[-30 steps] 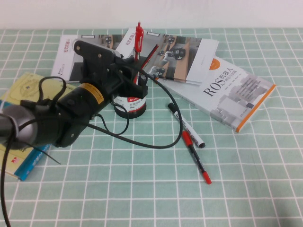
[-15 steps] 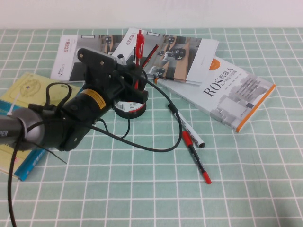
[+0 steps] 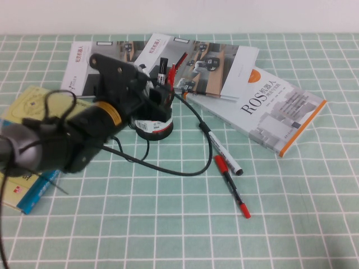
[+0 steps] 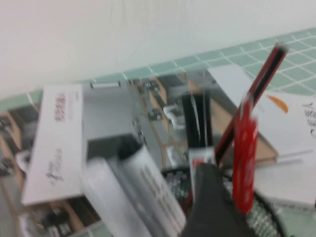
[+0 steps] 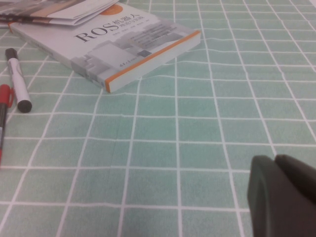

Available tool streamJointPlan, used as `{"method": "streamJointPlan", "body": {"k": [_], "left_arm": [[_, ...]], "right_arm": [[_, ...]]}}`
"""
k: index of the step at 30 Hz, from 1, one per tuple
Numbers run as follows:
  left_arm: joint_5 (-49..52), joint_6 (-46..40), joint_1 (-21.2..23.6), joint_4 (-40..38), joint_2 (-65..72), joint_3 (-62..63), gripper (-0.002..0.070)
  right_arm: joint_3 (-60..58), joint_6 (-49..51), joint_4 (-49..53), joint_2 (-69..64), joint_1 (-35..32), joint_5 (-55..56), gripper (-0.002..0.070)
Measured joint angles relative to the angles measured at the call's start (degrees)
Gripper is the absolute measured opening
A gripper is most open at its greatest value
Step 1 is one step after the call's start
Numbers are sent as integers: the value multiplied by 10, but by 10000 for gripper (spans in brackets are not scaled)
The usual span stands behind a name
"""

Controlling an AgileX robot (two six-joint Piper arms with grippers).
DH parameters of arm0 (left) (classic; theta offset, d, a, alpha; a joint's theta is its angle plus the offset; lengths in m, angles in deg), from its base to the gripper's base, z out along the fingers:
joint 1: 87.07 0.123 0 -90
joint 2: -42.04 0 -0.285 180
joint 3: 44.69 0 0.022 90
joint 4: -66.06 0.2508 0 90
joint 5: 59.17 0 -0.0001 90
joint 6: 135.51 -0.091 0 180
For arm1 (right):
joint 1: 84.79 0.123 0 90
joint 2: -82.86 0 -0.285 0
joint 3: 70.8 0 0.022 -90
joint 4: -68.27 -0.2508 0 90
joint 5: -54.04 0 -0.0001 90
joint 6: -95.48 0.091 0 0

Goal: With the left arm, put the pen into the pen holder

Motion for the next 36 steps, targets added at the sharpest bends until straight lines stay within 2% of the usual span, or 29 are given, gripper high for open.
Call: {"method": "streamJointPlan", "body": {"k": [2, 3, 4, 6, 8, 10, 15, 25, 29, 36], "left_arm": [[43, 0, -3, 5, -35, 0, 352], [67, 1, -5, 9, -59, -1, 309], [85, 1, -8, 14, -85, -3, 261], [123, 1, -14, 24, -140, -11, 123], [152, 2, -21, 32, -190, -26, 56], [188, 6, -24, 35, -240, -41, 23], [257, 31, -25, 36, -377, -111, 2], [276, 60, -26, 18, -611, -300, 0], [276, 54, -26, 18, -657, -350, 0], [284, 55, -26, 23, -675, -357, 0]], "right_arm": [[0, 0, 0, 0, 0, 0, -20], [0, 0, 0, 0, 0, 0, -20], [0, 0, 0, 0, 0, 0, -20], [0, 0, 0, 0, 0, 0, -20], [0, 0, 0, 0, 0, 0, -20], [0, 0, 0, 0, 0, 0, -20], [0, 0, 0, 0, 0, 0, -20], [0, 0, 0, 0, 0, 0, -20], [0, 0, 0, 0, 0, 0, -20], [0, 0, 0, 0, 0, 0, -20]]}}
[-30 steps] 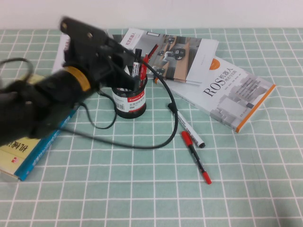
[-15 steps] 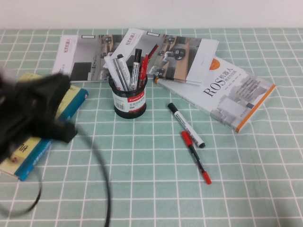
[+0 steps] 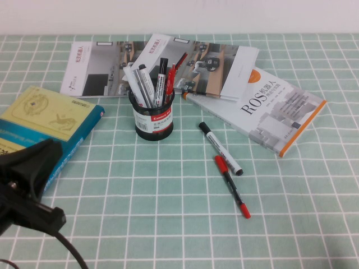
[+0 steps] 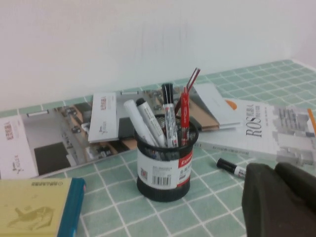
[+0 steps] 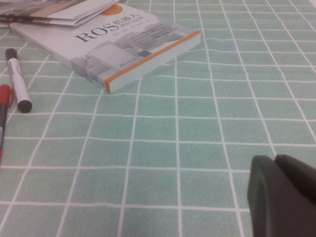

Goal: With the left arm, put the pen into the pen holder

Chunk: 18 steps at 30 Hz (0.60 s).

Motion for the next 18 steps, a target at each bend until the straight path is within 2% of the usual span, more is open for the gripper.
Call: {"method": "streamJointPlan", "body": {"k": [7, 12, 18], "left_arm": [[43, -2, 6, -6, -8, -3, 0], [85, -40, 77, -81, -85, -41, 0], [94, -80, 151, -133, -225, -117, 0]], "right_arm": [[0, 0, 0, 0, 0, 0, -20], [0, 0, 0, 0, 0, 0, -20], [0, 0, 0, 0, 0, 0, -20]]}}
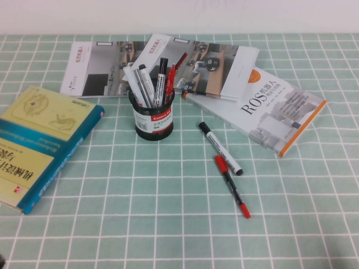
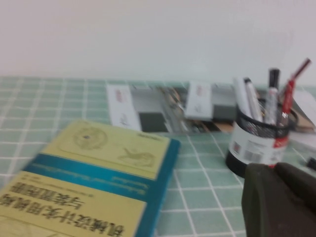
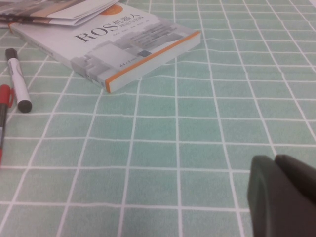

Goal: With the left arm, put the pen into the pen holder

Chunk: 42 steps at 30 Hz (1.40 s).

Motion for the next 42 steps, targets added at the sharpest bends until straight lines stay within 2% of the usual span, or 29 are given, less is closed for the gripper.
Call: {"method": "streamJointPlan", "body": {"k": [4, 10, 18, 26, 42], "left_arm": [[7, -60, 31, -53, -91, -39, 0], [40, -78, 37, -66, -160, -74, 0], [63, -69, 39, -66, -163, -112, 0], [166, -68, 39, -47, -163, -114, 0], [176, -68, 40, -45, -163, -112, -1]], "right_arm": [[0, 0, 0, 0, 0, 0, -20], [0, 0, 0, 0, 0, 0, -20], [0, 0, 0, 0, 0, 0, -20], [0, 0, 0, 0, 0, 0, -20], [0, 0, 0, 0, 0, 0, -20]]}}
